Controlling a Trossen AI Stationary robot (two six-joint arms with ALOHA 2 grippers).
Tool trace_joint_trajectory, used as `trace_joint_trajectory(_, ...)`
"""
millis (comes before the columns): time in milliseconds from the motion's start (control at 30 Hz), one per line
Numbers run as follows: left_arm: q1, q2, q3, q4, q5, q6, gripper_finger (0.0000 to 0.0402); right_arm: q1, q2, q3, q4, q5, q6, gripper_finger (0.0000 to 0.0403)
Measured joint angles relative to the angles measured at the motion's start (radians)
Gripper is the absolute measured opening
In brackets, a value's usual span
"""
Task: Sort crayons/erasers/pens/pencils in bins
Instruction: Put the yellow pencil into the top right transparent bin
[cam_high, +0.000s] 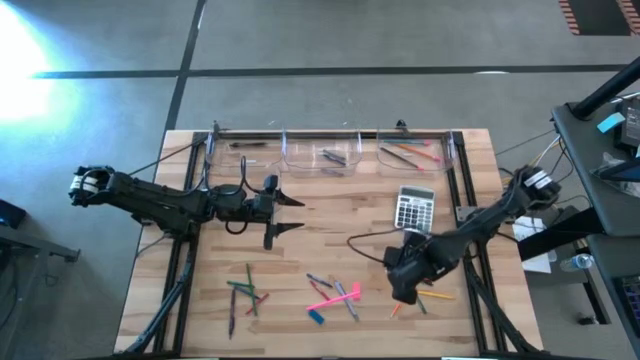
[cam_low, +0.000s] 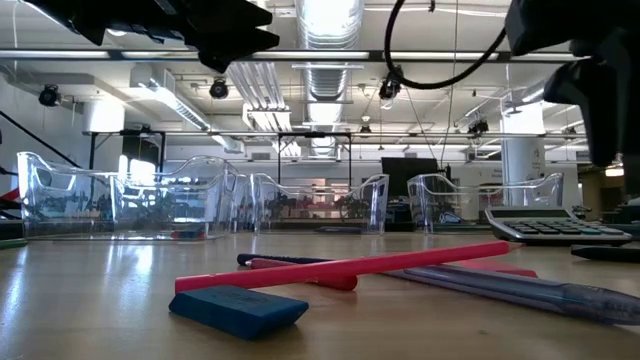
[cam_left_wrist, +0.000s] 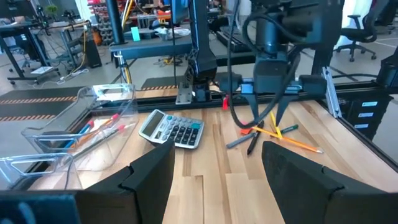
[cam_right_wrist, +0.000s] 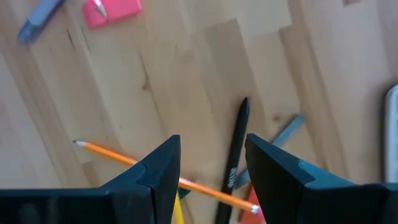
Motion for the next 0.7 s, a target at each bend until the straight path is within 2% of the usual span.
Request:
trace_joint_trajectory(100,-0.002,0.000,-0.012,0.000,0.000,-0.029,0.0228,0.036,0.009,0.000,0.000,-0.010,0.058,0.0171)
trace_joint_trajectory(233,-0.015,0.000,-0.024,0.000,0.019,-0.170,0.0228,0.106,0.015,0.000,0.000,-0.016,0.173,0.0171)
trace_joint_trajectory(367,-0.084,0.000,-0.026,0.000,0.053,-0.208,0.0228,0.207,0.019,0.000,0.000,-0.015,0.305,0.0171)
trace_joint_trajectory(600,-0.264,0.000,-0.023,0.020,-0.143,-0.208,0.0228,0.376,0.018,-0.009,0.001,0.047,0.523,0.0171)
trace_joint_trajectory(700,-0.304,0.000,-0.023,0.041,-0.180,-0.208,0.0228,0.426,0.026,-0.018,-0.002,0.073,0.560,0.0171)
